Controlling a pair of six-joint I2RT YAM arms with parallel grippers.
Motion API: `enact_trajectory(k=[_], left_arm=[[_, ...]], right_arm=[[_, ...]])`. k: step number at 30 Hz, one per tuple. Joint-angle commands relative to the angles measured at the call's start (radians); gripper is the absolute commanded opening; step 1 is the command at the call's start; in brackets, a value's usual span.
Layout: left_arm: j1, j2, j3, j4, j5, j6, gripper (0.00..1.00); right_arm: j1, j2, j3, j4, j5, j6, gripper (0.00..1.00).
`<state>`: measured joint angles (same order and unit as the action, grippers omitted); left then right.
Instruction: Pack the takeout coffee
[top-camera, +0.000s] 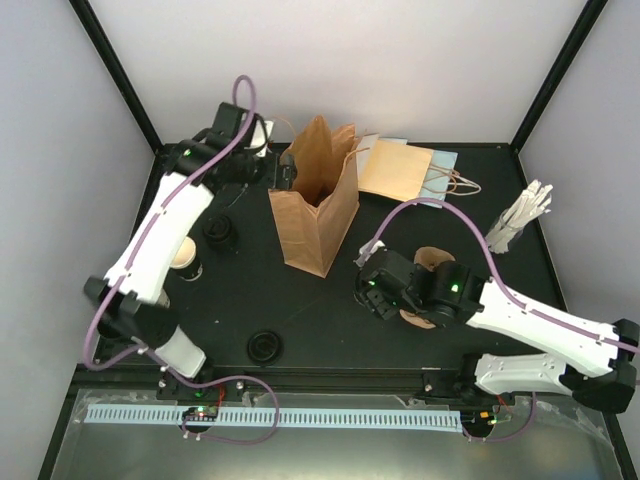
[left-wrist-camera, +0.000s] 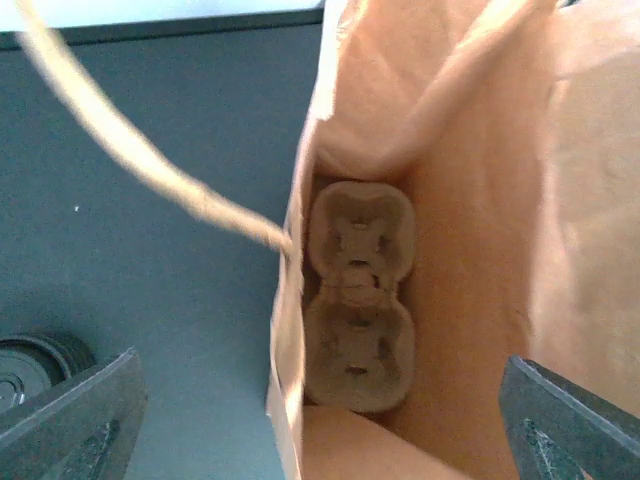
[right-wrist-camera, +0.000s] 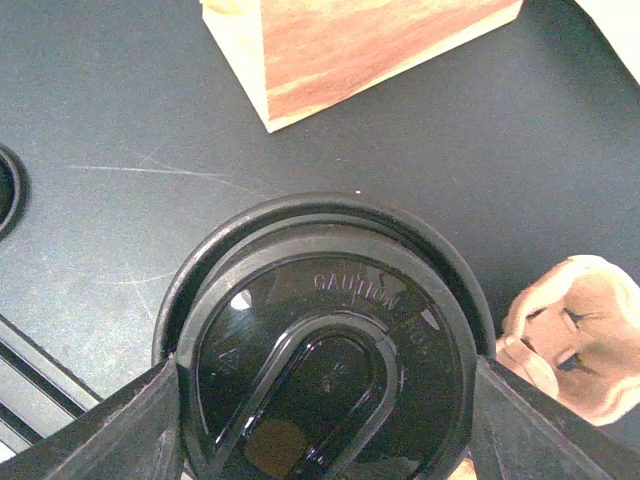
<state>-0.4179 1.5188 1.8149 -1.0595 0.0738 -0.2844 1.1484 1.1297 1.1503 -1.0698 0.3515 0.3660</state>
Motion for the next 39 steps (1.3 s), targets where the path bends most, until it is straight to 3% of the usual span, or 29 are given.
enact_trajectory(k=[1, 6, 13, 16, 23, 30, 33, 39], left_arm=[[0.008, 0.168, 0.193, -0.197, -0.087, 0.100, 0.97], [0.007, 0.283, 0.327, -0.279, -0.144, 0.107, 0.77], [0.003, 0.292, 0.330, -0.271, -0.146, 0.169, 0.22], [-0.003, 0.274, 0.323, -0.280, -0.158, 0.187, 0.04], [-0.024, 0.149, 0.224, -0.229, -0.127, 0.243, 0.01], [-0.082, -0.008, 0.036, -0.153, -0.071, 0.235, 0.02], [-0.127, -0.068, -0.065, -0.112, -0.069, 0.238, 0.02], [-0.218, -0.132, -0.126, -0.109, -0.112, 0.243, 0.02]], right_arm=[[-0.013, -0.055, 0.060, -0.061, 0.052, 0.026, 0.64], [-0.019, -0.088, 0.105, -0.102, 0.057, 0.022, 0.64], [-0.030, -0.077, 0.220, -0.211, 0.099, 0.041, 0.61], [-0.030, -0.077, 0.304, -0.238, 0.107, 0.035, 0.60], [-0.031, -0.043, 0.570, -0.231, 0.086, -0.040, 0.59], [-0.030, 0.050, 0.866, -0.200, 0.165, -0.105, 0.56], [-0.031, 0.072, 0.922, -0.151, 0.196, -0.143, 0.56], [-0.030, 0.100, 0.912, -0.069, 0.149, -0.228, 0.57]])
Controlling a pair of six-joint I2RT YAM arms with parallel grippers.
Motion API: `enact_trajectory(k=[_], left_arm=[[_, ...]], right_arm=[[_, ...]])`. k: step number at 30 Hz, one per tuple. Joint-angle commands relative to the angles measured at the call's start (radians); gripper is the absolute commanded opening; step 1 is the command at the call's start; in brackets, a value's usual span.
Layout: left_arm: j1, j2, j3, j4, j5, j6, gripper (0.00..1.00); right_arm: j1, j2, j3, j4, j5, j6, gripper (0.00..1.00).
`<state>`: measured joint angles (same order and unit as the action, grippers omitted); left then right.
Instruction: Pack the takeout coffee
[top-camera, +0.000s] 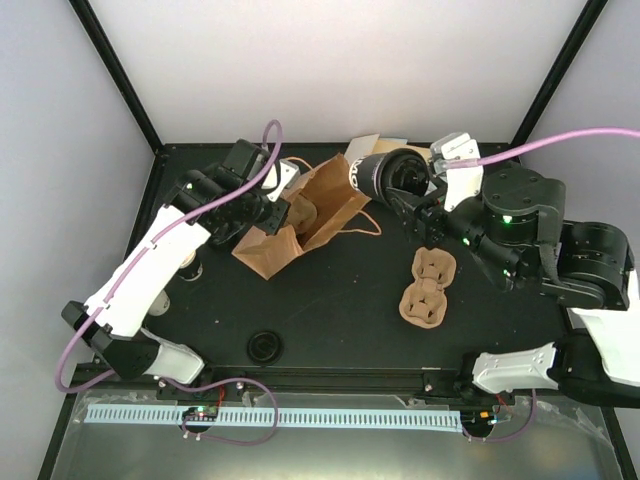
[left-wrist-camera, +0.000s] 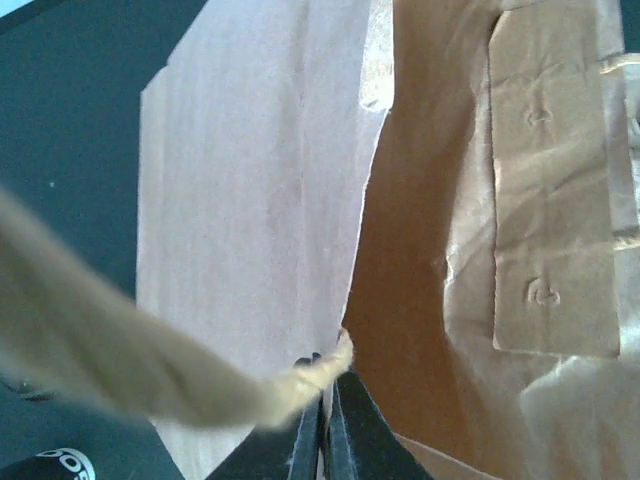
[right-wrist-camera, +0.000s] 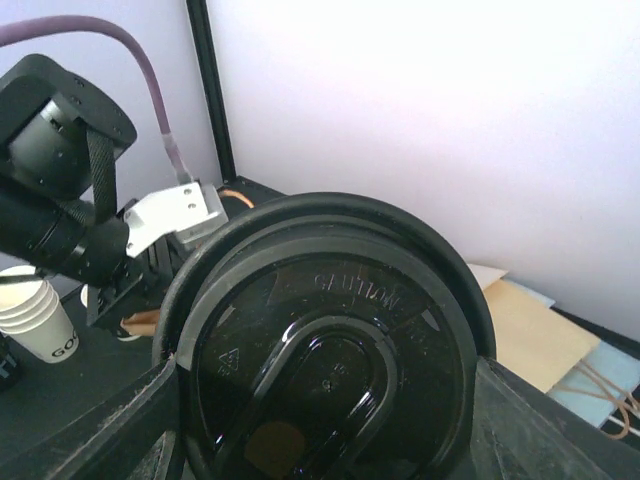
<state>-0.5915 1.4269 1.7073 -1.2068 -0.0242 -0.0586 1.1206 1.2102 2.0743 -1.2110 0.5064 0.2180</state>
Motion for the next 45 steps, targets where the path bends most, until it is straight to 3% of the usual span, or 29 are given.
enact_trajectory(k=[1, 8, 15, 20, 36, 45], left_arm=[[-0.060, -0.050, -0.028, 0.043, -0.023, 0.019, 0.01], [-0.142, -0.086, -0.056, 0.062, -0.108, 0.007, 0.02], [-0.160, -0.092, -0.071, 0.061, -0.112, -0.022, 0.02], [-0.185, -0.118, -0.101, 0.090, -0.111, -0.019, 0.02], [-0.260, -0.219, -0.183, 0.164, -0.126, 0.003, 0.02], [-0.337, -0.290, -0.274, 0.233, -0.131, 0.015, 0.02]], right_arm=[[-0.002, 0.021, -0.039, 0.087, -0.019, -0.090, 0.56], [-0.002, 0.016, -0.254, 0.149, -0.072, -0.093, 0.54], [-0.002, -0.115, -0.576, 0.292, -0.158, -0.044, 0.51], [-0.002, -0.166, -0.712, 0.391, -0.203, -0.037, 0.48], [0.050, -0.177, -0.942, 0.454, -0.327, -0.012, 0.47], [0.185, -0.201, -1.064, 0.456, -0.225, 0.061, 0.46]])
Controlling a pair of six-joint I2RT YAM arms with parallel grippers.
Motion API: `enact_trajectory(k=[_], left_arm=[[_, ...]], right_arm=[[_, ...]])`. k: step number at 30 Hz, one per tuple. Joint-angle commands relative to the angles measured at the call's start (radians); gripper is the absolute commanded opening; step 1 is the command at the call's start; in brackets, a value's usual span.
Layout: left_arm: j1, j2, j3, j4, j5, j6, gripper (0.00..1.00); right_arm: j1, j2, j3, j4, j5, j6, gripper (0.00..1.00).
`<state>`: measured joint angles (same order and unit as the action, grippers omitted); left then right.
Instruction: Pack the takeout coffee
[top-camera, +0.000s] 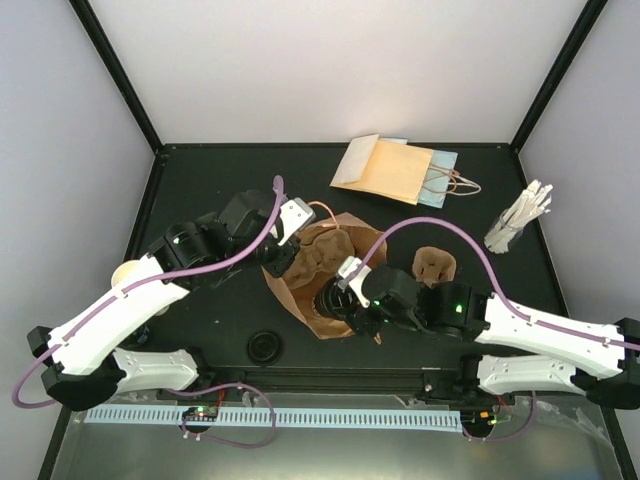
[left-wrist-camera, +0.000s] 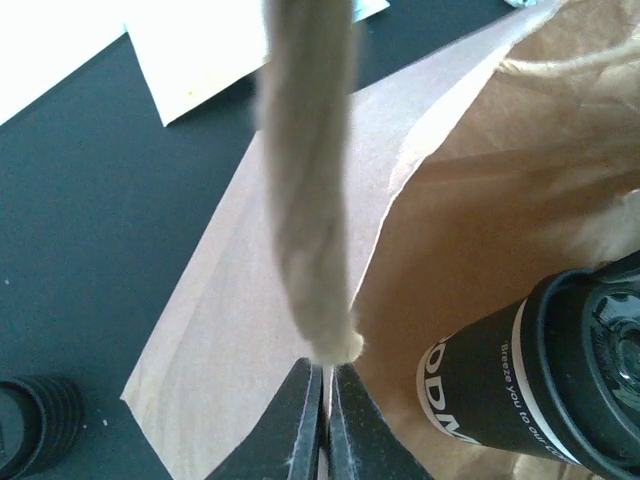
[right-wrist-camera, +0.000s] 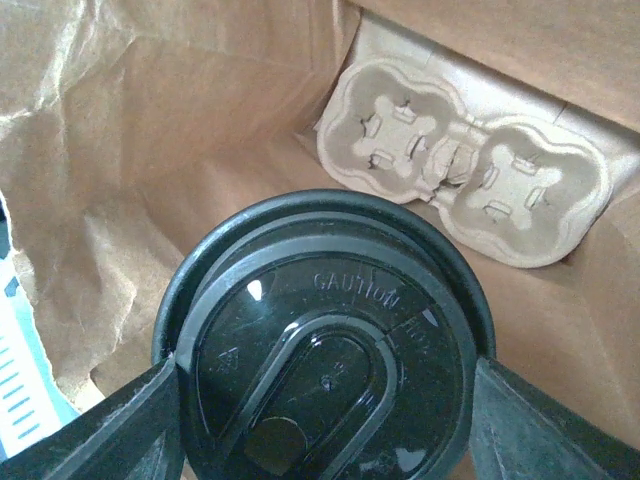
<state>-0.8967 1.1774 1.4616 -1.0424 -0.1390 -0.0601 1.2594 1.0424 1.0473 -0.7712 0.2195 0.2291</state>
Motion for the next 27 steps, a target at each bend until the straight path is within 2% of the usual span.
enact_trajectory(k=[1, 10, 19, 27], left_arm=[[-0.043, -0.046, -0.042, 0.075, -0.015, 0.018, 0.02], [-0.148, -0.090, -0.124, 0.115, -0.008, 0.019, 0.01], [-0.203, -0.136, -0.186, 0.124, -0.042, -0.013, 0.02], [-0.206, -0.159, -0.171, 0.137, -0.084, -0.036, 0.01]], right_arm=[[0.061, -0.036, -0.045, 0.015, 0.083, 0.056, 0.46], [0.210, 0.015, -0.033, 0.038, 0.392, 0.029, 0.44], [0.259, -0.004, -0.134, 0.260, 0.529, -0.062, 0.42], [0.268, 0.011, -0.183, 0.286, 0.531, -0.045, 0.42]])
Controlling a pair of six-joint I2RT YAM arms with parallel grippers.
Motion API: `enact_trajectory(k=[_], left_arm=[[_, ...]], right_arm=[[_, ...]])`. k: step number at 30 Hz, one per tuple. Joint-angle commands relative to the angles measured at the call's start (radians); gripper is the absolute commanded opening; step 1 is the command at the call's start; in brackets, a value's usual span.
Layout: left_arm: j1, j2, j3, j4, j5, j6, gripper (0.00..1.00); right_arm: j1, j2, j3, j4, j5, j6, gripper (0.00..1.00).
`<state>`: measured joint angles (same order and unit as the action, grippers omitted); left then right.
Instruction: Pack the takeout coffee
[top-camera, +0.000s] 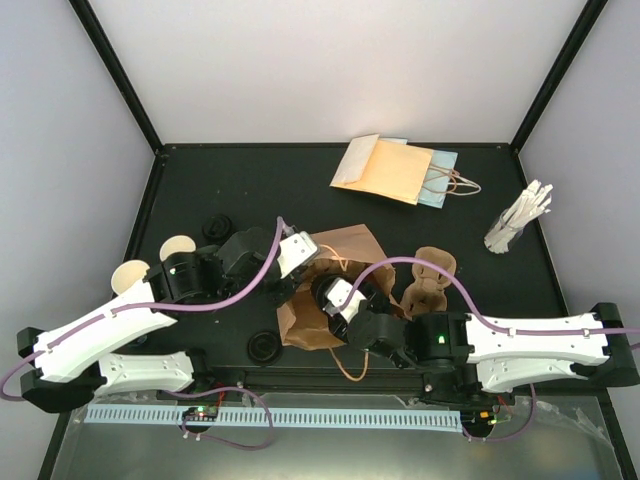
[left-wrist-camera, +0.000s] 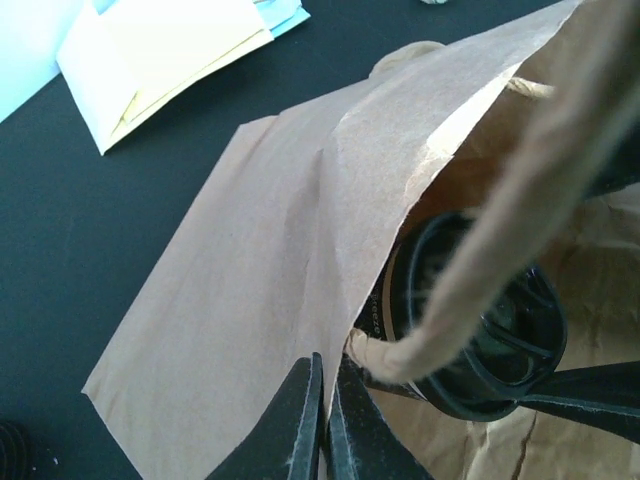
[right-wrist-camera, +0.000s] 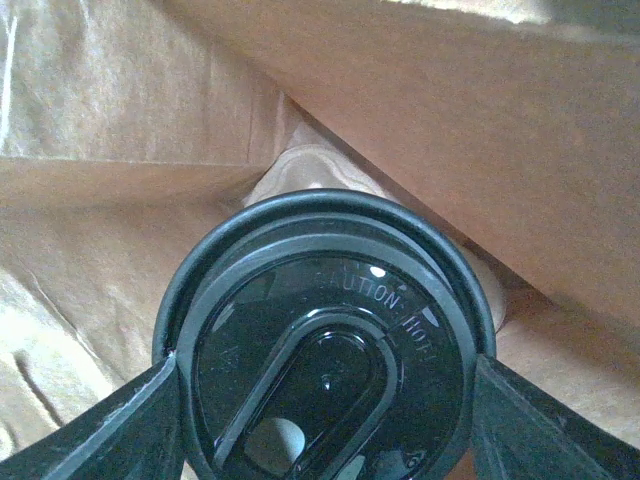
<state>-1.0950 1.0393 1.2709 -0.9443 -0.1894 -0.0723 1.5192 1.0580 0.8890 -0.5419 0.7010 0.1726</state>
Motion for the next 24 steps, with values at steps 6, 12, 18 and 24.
enact_trajectory(k=[6, 12, 18, 24], left_arm=[[-0.009, -0.031, 0.022, 0.062, -0.037, -0.004, 0.02], [-0.014, -0.038, 0.009, 0.078, -0.007, 0.010, 0.02], [-0.033, -0.040, -0.004, 0.081, 0.018, 0.018, 0.02], [-0.046, -0.057, -0.008, 0.077, 0.018, 0.022, 0.02]], right_arm=[[0.018, 0.017, -0.044, 0.058, 0.099, 0.046, 0.42], [0.018, 0.040, -0.090, 0.172, 0.081, -0.055, 0.48], [0.024, 0.114, -0.116, 0.237, 0.036, -0.210, 0.50], [0.075, 0.146, -0.162, 0.326, 0.074, -0.348, 0.50]])
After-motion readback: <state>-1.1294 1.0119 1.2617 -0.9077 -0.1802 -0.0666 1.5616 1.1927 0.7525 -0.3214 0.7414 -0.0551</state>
